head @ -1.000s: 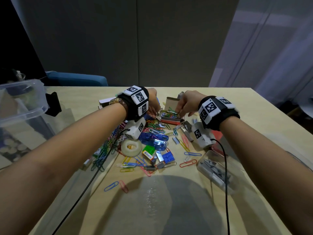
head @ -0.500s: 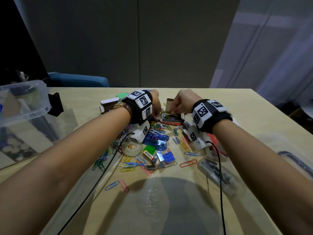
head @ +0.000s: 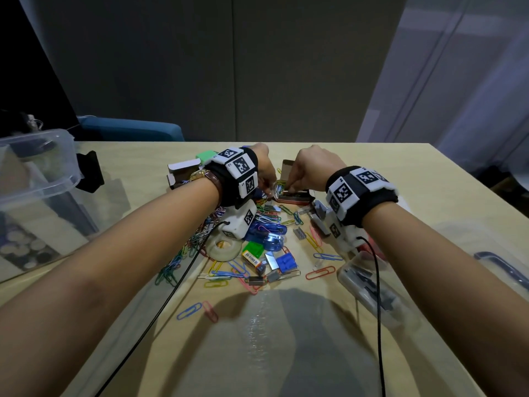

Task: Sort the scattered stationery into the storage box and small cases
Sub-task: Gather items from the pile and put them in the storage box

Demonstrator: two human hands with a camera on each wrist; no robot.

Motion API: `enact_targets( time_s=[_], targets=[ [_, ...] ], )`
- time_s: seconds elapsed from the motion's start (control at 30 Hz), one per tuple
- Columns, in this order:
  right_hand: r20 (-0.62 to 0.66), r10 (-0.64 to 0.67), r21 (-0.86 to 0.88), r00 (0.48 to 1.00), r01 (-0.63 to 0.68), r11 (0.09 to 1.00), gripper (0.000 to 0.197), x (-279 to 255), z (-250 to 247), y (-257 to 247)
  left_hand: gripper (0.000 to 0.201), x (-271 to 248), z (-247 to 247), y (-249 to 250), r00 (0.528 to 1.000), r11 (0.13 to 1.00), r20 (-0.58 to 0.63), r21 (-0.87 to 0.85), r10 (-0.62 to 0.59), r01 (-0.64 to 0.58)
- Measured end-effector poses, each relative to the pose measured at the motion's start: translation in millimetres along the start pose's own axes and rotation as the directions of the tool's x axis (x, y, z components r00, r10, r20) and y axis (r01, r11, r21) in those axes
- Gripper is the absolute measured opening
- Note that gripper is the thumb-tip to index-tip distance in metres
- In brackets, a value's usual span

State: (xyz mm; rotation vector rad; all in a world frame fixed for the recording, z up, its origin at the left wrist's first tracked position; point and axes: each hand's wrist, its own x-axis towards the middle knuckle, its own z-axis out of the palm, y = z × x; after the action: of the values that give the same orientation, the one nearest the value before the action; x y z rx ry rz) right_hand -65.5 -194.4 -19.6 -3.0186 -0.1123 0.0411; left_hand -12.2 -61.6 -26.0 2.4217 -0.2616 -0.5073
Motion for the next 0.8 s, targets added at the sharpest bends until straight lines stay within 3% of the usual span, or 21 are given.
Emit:
enact_targets(
  time_s=[0.17, 0.53, 0.67, 0.8],
  targets=[
    [0.013, -0.01, 0.005, 1.0, 0.01, 1.0, 0.012, 3.8, 5.9, -7.0, 0.031, 13.7, 1.9, -5.3, 1.0, 0.999, 0.022, 0.046, 0.003, -0.004],
    [-0.035, 0.018, 0.126, 0.999, -0.014, 0.992, 0.02, 4.6, 13.3, 4.7, 0.011, 2.8, 0.2, -5.5, 0.996, 0.996, 0.06, -0.065, 0.064, -0.06],
    [-0.031, 0.0, 0.12, 1.0, 0.004, 0.993, 0.024, 2.9, 9.7, 4.2, 0.007, -7.7, -9.6, -12.5, 0.984, 0.99, 0.14, -0.103, 0.112, -0.099],
    [-0.07, -0.003, 0.14, 0.998, 0.012, 0.99, 0.02, -0.2, -1.3, 6.2, 0.02, -31.0, -33.5, -22.1, 0.938, 0.972, 0.258, -0.102, 0.232, -0.213]
  ],
)
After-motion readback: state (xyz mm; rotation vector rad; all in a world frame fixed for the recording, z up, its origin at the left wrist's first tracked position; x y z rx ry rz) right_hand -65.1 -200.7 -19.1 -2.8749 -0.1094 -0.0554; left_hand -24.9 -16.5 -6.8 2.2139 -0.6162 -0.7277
